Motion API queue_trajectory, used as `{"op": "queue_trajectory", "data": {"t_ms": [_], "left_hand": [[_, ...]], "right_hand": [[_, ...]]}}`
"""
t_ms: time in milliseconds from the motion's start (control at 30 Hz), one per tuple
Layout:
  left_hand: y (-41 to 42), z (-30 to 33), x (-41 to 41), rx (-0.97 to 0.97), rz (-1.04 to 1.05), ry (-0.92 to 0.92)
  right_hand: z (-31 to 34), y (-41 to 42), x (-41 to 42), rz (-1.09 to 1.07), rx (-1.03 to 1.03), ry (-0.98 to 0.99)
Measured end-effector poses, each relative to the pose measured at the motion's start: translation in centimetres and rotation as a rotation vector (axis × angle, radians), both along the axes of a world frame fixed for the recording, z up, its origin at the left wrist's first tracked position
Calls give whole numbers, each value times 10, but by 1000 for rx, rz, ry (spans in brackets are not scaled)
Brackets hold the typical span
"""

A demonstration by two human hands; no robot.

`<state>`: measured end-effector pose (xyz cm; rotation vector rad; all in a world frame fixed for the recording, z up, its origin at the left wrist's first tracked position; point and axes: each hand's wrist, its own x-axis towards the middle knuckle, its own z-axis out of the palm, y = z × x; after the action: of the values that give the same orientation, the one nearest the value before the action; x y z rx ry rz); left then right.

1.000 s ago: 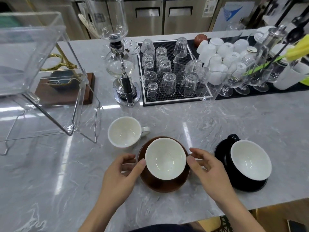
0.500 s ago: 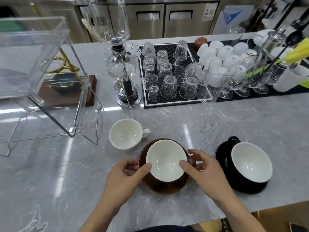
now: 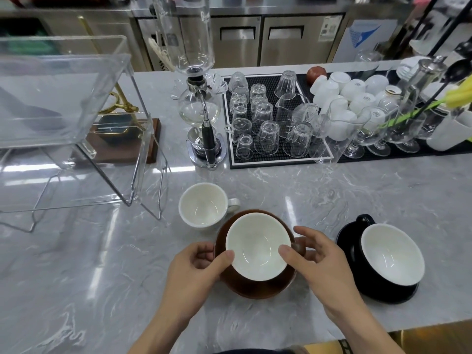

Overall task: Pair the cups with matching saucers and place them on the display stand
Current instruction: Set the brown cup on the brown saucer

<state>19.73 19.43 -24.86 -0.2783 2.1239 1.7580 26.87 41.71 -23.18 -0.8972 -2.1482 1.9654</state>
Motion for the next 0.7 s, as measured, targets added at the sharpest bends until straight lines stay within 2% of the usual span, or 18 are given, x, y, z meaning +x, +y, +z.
{"op": "queue_trajectory", "data": {"t_ms": [433,700], "left_hand": [[-82,5,15,55,191,23],[-137,3,14,-11,290,9]], "right_hand": [[9,-75,-16,199,41,24],[0,-134,-34,285,14,17]]}}
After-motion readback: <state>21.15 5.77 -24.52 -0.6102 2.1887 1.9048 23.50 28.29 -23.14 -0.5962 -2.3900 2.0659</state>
